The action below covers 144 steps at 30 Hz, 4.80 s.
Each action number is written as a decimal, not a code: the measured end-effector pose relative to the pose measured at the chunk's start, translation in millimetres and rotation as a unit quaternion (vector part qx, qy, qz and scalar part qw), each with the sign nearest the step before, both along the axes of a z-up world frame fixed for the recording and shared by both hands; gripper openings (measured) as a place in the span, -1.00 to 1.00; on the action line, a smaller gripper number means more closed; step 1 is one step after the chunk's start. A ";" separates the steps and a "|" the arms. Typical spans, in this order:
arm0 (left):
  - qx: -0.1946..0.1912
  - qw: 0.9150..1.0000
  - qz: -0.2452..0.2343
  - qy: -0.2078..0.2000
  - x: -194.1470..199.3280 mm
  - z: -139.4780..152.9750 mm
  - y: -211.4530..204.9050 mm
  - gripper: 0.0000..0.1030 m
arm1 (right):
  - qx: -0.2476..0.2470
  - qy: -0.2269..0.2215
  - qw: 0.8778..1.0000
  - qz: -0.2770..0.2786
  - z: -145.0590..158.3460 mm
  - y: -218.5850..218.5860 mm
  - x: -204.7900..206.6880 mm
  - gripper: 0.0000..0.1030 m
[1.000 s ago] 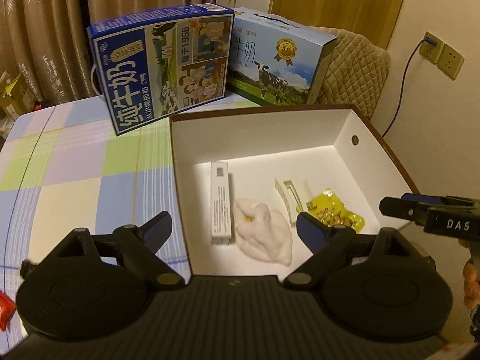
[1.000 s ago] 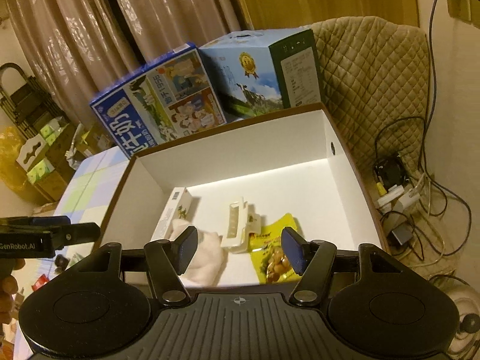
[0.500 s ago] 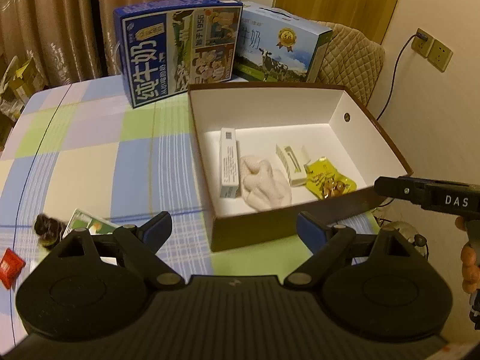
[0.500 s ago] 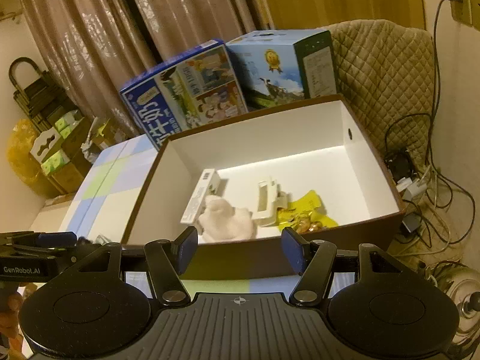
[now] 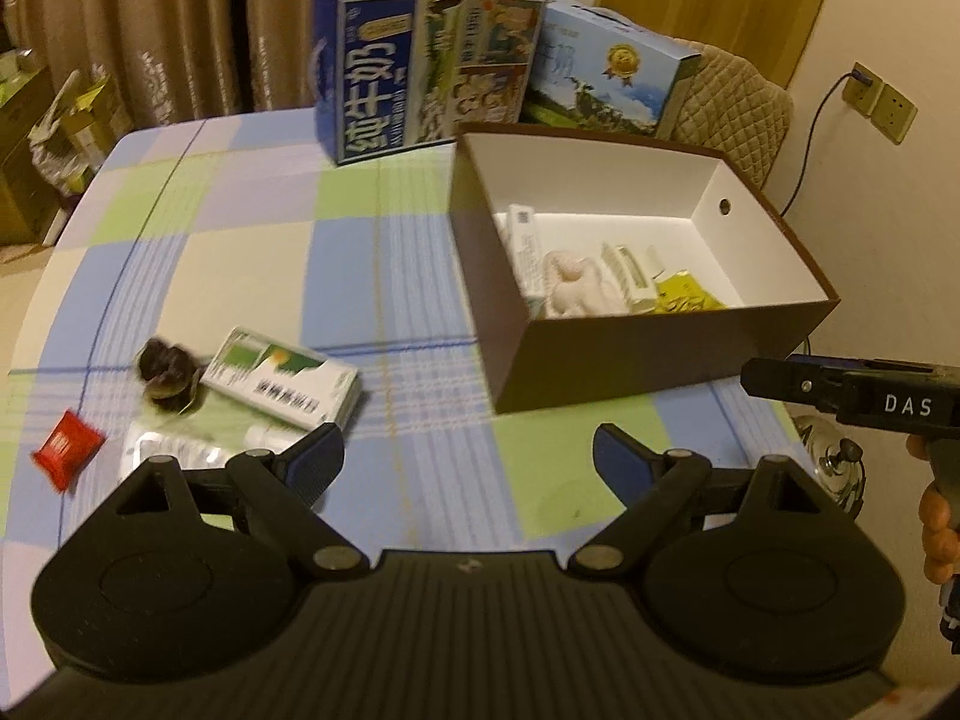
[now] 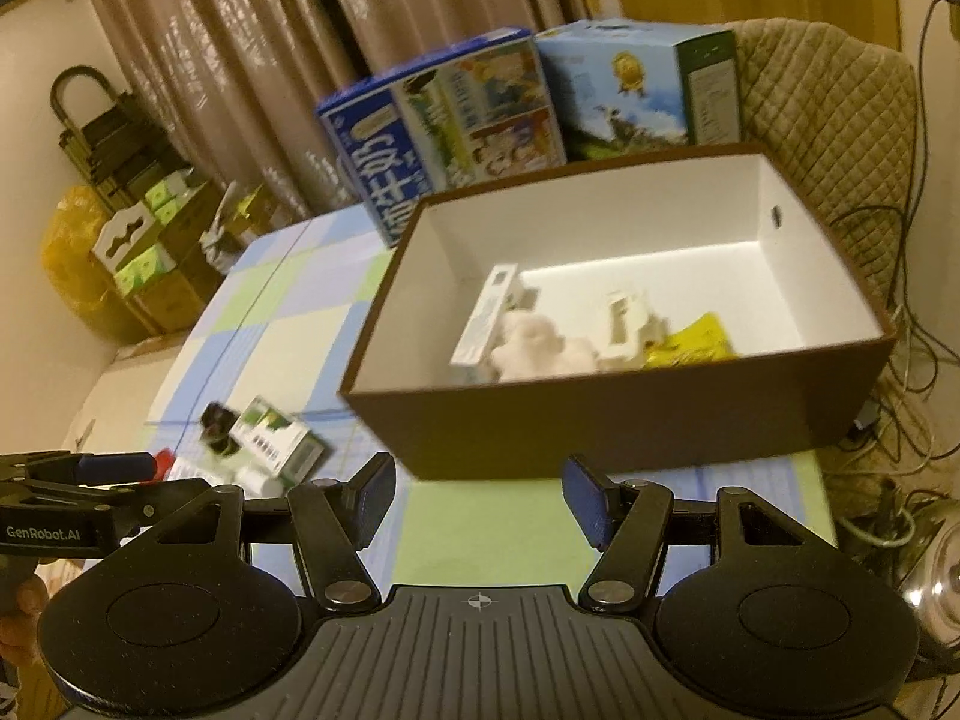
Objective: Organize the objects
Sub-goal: 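Move both tools back toward the remaining items on the table, then grasp the white tube with the right tool while the left tool grasps the red candy packet, then carry the white tube and red packet over the brown box with both tools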
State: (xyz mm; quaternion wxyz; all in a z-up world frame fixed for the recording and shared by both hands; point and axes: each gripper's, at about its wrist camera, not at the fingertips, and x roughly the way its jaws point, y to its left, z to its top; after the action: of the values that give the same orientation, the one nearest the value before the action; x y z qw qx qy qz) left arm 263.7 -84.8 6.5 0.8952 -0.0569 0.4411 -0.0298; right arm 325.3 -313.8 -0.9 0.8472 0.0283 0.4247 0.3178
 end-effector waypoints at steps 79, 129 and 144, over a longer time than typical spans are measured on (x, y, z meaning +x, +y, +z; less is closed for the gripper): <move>0.014 0.975 0.200 0.099 -95.3 -86.9 261.7 0.71 | -0.117 -0.068 0.911 0.389 -135.6 268.7 -87.6 -0.36; 0.104 0.993 0.025 0.043 -1.7 -110.7 270.4 0.39 | -0.050 -0.059 0.981 0.178 -72.4 195.1 -72.4 -0.32; 0.120 0.990 -0.024 0.070 31.7 -135.2 266.8 -0.52 | -0.052 -0.055 0.994 0.074 -53.5 131.6 -68.0 -0.32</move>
State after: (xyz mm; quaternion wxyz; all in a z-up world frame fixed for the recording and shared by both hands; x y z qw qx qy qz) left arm 295.3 182.1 -128.7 0.8613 0.0595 0.5045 0.0059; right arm 257.2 -182.2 -54.4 0.8437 -0.0651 0.3947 0.3579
